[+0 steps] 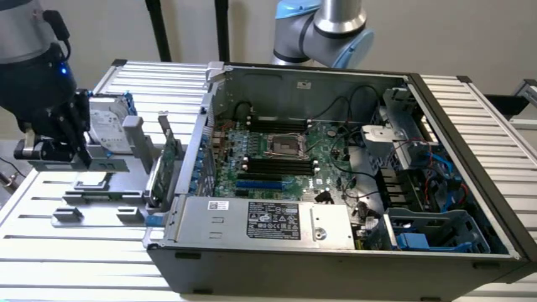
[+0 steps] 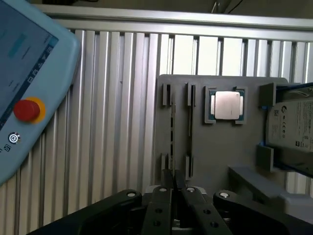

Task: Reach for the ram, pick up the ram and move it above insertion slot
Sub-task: 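Pick up the ram and move it above insertion slot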

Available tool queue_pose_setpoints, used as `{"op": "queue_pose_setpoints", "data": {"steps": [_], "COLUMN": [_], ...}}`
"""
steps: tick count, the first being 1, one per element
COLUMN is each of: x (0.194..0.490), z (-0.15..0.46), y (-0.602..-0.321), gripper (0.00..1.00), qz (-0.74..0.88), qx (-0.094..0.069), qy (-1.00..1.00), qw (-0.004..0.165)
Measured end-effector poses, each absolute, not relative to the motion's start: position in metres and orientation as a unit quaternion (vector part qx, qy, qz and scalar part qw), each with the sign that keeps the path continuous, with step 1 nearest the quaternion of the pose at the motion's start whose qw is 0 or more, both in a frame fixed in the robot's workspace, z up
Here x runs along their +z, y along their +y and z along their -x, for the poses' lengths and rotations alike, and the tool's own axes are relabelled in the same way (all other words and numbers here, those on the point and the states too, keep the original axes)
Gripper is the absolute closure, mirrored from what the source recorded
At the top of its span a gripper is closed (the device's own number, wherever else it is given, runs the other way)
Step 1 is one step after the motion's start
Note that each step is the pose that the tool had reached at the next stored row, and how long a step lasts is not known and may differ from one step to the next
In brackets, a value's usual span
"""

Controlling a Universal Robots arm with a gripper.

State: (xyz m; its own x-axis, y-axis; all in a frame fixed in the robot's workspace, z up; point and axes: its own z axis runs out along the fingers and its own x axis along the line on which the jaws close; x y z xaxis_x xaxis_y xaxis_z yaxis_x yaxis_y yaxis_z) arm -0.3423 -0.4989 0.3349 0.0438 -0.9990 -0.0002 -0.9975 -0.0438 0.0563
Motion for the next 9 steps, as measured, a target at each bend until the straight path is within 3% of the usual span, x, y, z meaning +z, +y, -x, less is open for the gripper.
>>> {"op": "queue_pose_setpoints", "data": {"steps": [9], "x": [0.372], "z": [0.318], "y": [-0.498], "gripper": [0.87], "qz": [-0.723], "qx": [-0.020], "qy": [-0.690], "qw": [0.021]}}
